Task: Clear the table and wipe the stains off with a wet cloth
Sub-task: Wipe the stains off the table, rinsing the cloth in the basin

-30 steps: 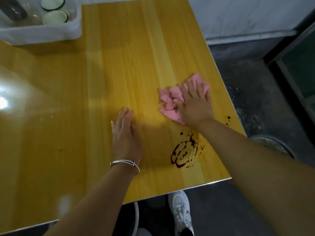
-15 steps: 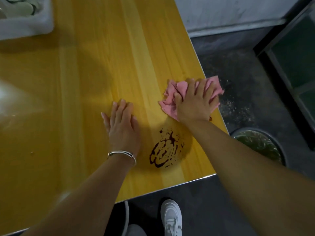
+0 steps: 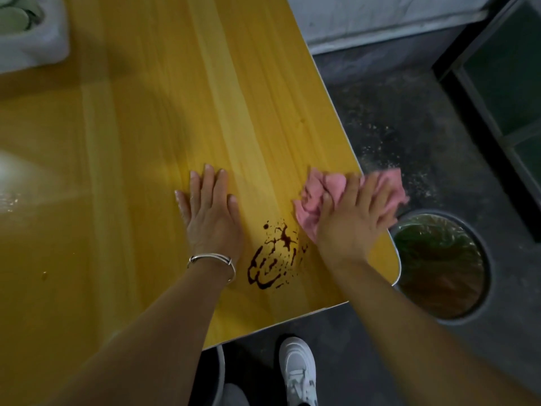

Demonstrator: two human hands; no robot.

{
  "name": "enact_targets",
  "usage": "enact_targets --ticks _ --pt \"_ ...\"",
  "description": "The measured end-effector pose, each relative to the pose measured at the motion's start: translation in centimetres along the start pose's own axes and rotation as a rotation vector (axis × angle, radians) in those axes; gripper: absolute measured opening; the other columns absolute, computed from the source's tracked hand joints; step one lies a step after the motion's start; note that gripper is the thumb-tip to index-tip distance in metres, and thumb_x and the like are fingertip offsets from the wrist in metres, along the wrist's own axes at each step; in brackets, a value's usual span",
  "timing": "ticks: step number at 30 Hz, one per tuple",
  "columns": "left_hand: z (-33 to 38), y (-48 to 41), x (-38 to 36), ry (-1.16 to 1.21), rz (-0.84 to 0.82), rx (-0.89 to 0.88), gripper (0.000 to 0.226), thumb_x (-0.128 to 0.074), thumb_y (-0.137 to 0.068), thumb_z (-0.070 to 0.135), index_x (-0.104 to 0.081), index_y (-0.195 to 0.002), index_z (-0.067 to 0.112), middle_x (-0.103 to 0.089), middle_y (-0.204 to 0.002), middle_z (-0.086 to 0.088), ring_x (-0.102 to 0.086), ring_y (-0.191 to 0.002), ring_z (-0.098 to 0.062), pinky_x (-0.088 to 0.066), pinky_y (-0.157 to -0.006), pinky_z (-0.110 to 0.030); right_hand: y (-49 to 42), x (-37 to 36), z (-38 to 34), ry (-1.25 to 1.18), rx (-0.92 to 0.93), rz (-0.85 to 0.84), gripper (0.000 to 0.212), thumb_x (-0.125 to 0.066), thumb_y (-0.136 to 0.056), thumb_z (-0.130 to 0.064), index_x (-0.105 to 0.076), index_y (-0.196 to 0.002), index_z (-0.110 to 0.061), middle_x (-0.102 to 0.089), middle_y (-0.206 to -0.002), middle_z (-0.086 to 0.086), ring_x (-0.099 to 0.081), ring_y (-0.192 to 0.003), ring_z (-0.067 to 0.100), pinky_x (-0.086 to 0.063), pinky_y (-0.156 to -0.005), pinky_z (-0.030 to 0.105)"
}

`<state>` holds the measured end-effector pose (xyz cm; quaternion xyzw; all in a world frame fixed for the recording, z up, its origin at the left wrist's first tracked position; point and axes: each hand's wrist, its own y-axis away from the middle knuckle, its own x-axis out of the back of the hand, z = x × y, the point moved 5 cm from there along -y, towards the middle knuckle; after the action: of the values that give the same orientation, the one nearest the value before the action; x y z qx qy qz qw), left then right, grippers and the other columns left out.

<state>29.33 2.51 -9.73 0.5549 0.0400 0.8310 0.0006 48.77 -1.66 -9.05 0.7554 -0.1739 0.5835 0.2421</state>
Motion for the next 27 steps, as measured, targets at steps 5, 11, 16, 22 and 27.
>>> enact_targets --ticks 5,11,16,22,27 --pt "-0.2 0.0 -0.2 -0.001 -0.008 -0.005 0.048 -0.025 -0.099 0.024 -0.015 -0.146 0.023 -0.005 -0.156 0.004 0.008 -0.144 -0.015 0.015 -0.114 -0.036 -4.9 -0.6 -5.6 0.032 0.250 -0.039 0.059 -0.018 -0.100 -0.046 -0.007 -0.150 -0.017 0.007 -0.158 0.008 0.015 -0.144 0.031 0.013 -0.114 0.047" --pt "-0.3 0.2 0.2 0.037 -0.021 -0.030 0.048 -0.025 -0.099 0.024 -0.015 -0.146 0.022 -0.005 -0.156 0.003 0.008 -0.144 -0.016 0.014 -0.114 -0.036 -0.1 0.1 0.0 0.032 0.159 -0.010 0.058 -0.020 -0.098 -0.044 -0.007 -0.151 -0.021 0.006 -0.159 0.005 0.016 -0.144 0.027 0.016 -0.109 0.042" --pt "-0.3 0.0 0.1 0.030 -0.037 -0.030 0.050 -0.026 -0.098 0.023 -0.011 -0.147 0.022 -0.001 -0.156 0.004 0.011 -0.143 -0.015 0.016 -0.115 -0.037 -3.4 -0.5 -6.0 -0.022 0.148 -0.065 0.058 -0.022 -0.100 -0.042 -0.009 -0.150 -0.016 0.009 -0.158 0.008 0.017 -0.144 0.028 0.010 -0.114 0.052" --pt "-0.4 0.1 0.3 0.067 -0.043 -0.018 0.050 -0.027 -0.098 0.021 -0.015 -0.146 0.022 -0.004 -0.156 0.003 0.009 -0.144 -0.015 0.015 -0.115 -0.038 -4.3 -0.9 -7.7 0.044 0.398 -0.132 0.059 -0.017 -0.099 -0.045 0.000 -0.150 -0.020 0.015 -0.157 0.003 0.020 -0.143 0.026 0.010 -0.114 0.047" --pt "-0.3 -0.1 0.6 0.110 -0.043 -0.001 0.050 -0.029 -0.098 0.020 -0.015 -0.146 0.022 -0.003 -0.156 0.004 0.010 -0.144 -0.014 0.016 -0.115 -0.037 -2.0 -0.1 -3.1 0.000 0.076 -0.057 0.058 -0.022 -0.100 -0.042 -0.007 -0.151 -0.018 0.007 -0.159 0.006 0.015 -0.145 0.028 0.012 -0.115 0.046"
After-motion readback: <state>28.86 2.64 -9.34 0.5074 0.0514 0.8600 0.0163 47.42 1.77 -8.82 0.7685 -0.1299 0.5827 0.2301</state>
